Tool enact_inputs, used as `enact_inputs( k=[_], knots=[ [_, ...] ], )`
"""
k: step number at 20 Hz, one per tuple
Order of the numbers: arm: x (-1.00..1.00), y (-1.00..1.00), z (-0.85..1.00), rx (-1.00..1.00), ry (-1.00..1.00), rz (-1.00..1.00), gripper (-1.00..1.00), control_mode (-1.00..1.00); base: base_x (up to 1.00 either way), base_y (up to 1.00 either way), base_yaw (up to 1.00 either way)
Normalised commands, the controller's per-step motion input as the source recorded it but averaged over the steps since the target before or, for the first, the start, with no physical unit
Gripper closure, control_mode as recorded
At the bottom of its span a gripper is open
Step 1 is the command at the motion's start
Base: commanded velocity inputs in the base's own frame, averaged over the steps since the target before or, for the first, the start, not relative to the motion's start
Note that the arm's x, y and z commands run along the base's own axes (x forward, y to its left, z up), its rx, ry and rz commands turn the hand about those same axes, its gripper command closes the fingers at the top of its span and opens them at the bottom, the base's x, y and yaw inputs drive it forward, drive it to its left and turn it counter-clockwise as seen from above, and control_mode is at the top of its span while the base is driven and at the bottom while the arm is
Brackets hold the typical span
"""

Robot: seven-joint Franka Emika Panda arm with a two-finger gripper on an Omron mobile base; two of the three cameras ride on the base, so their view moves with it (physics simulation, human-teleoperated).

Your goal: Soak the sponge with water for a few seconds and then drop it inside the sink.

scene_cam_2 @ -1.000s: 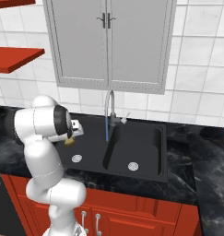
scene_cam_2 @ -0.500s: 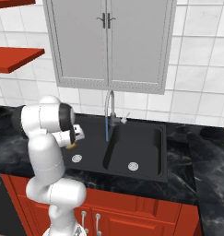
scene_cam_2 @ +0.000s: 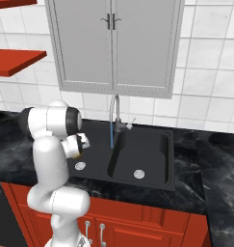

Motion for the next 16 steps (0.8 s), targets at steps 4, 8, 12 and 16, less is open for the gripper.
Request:
enact_inputs(
  k=[4, 8, 12, 16],
  knots=[
    [0.17, 0.00, -0.16, -0.01, -0.03, 0.00, 1.00, -1.00, 0.00, 0.00, 0.00],
    [0.05, 0.00, -0.14, -0.01, 0.00, 0.00, 1.00, -1.00, 0.00, 0.00, 0.00],
    [0.00, 0.00, -0.19, 0.00, 0.00, 0.00, 1.00, -1.00, 0.00, 0.00, 0.00],
    [0.00, 0.00, -0.21, 0.00, 0.00, 0.00, 1.00, -1.00, 0.00, 0.00, 0.00]
  ],
)
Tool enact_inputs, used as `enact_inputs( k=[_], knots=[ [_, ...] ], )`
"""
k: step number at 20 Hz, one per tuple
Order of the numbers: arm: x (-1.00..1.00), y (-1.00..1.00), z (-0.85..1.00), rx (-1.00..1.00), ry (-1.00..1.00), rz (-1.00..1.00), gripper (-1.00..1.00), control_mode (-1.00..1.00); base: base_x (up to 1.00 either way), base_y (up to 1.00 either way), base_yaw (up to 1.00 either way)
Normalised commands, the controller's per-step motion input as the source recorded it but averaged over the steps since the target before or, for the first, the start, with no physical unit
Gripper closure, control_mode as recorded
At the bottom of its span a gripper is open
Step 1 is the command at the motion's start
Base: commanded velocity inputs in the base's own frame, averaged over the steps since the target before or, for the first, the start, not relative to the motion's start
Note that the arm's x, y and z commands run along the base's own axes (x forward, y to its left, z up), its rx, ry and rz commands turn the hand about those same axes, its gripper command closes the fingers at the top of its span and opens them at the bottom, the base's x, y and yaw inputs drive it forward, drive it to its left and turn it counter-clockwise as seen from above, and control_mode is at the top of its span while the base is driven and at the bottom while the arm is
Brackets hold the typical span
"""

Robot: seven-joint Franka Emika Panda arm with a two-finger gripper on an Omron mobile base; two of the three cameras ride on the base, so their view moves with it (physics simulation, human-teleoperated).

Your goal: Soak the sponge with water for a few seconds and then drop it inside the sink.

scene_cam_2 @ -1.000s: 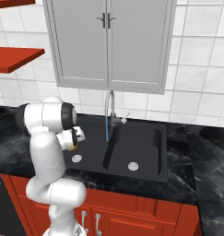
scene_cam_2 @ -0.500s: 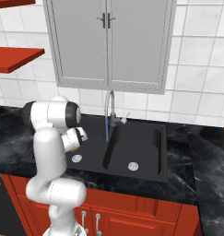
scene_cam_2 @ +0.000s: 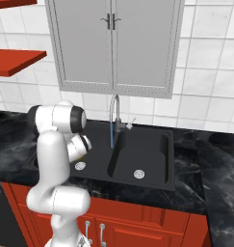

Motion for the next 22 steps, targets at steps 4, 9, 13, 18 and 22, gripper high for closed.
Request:
enact_inputs(
  k=[4, 9, 13, 18, 22],
  knots=[
    [0.00, 0.00, -0.16, 0.00, 0.00, 0.00, 1.00, -1.00, 0.00, 0.00, 0.00],
    [0.00, 0.00, -0.16, 0.00, 0.00, 0.00, 1.00, -1.00, 0.00, 0.00, 0.00],
    [0.00, 0.00, -0.01, 0.00, 0.00, 0.00, 1.00, -1.00, 0.00, 0.00, 0.00],
    [0.00, 0.00, 0.00, 0.00, 0.00, 0.00, -1.00, -1.00, 0.00, 0.00, 0.00],
    [0.00, 0.00, 0.00, 0.00, 0.00, 0.00, -1.00, -1.00, 0.00, 0.00, 0.00]
  ],
)
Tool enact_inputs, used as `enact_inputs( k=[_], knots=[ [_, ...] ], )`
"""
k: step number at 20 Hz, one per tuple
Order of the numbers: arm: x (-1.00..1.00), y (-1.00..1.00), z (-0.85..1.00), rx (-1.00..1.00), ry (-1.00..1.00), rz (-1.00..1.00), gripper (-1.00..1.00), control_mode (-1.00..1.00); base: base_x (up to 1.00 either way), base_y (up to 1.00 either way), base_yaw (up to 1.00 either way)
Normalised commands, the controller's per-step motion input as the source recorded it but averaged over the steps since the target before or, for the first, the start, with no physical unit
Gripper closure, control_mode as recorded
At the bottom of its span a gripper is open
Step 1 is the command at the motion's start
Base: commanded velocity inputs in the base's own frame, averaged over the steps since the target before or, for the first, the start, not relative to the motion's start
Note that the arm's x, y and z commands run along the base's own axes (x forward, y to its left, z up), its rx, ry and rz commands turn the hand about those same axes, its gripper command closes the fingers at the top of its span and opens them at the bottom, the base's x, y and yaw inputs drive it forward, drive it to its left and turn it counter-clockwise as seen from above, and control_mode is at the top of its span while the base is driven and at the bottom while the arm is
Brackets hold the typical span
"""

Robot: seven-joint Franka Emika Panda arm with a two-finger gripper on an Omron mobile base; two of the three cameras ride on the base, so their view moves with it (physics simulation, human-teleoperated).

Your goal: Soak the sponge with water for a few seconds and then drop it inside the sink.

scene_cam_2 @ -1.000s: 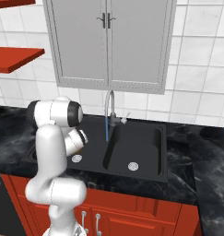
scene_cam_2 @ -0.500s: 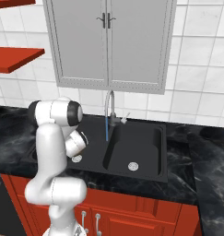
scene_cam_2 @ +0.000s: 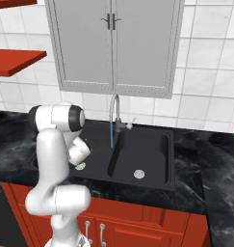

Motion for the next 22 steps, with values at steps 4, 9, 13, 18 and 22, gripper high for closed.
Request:
enact_inputs(
  k=[4, 9, 13, 18, 22],
  knots=[
    [0.00, 0.00, 0.00, 0.00, 0.00, 0.00, -1.00, -1.00, 0.00, 0.00, 0.00],
    [0.00, 0.00, 0.02, 0.00, 0.00, 0.00, -1.00, -1.00, 0.00, 0.00, 0.00],
    [0.00, 0.00, 0.43, 0.00, 0.00, 0.00, -1.00, -1.00, 0.00, 0.00, 0.00],
    [0.00, 0.00, 0.76, 0.00, 0.00, 0.00, -1.00, -1.00, 0.00, 0.00, 0.00],
    [0.09, 0.00, 0.80, 0.00, 0.00, 0.00, -1.00, -1.00, 0.00, 0.00, 0.00]
  ],
)
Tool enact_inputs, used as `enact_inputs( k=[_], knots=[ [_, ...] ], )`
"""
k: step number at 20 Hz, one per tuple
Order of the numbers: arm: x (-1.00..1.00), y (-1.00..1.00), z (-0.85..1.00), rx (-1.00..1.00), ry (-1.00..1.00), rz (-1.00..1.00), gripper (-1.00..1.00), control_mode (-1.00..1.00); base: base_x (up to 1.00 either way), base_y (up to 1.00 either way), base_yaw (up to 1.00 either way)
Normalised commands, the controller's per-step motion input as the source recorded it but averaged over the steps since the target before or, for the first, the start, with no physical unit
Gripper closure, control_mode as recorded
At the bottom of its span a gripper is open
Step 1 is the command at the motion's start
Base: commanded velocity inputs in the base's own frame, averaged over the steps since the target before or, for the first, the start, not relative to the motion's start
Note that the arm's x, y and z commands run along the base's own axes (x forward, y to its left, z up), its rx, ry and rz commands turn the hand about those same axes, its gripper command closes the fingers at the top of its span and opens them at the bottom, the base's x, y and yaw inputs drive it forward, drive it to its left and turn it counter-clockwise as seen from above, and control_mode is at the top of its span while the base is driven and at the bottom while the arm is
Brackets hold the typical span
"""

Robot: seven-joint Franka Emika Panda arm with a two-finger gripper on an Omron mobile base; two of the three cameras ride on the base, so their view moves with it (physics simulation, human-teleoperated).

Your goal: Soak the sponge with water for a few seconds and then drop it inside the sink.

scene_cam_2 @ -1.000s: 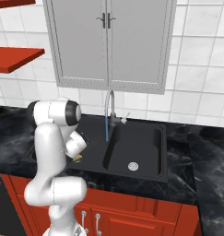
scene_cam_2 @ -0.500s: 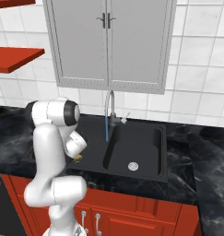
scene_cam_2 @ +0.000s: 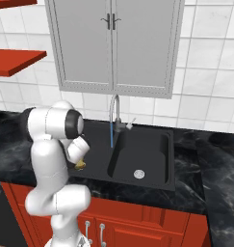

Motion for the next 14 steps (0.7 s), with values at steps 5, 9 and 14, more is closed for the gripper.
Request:
enact_inputs(
  k=[5, 9, 14],
  knots=[
    [0.19, 0.13, 0.69, 0.00, 0.00, 0.00, -1.00, -1.00, 0.00, 0.00, 0.00],
    [0.24, 0.16, 0.86, 0.00, 0.02, 0.00, -1.00, -1.00, 0.00, 0.00, 0.00],
    [0.32, 0.13, 0.93, 0.00, 0.04, 0.00, -1.00, -1.00, 0.00, 0.00, 0.00]
  ],
)
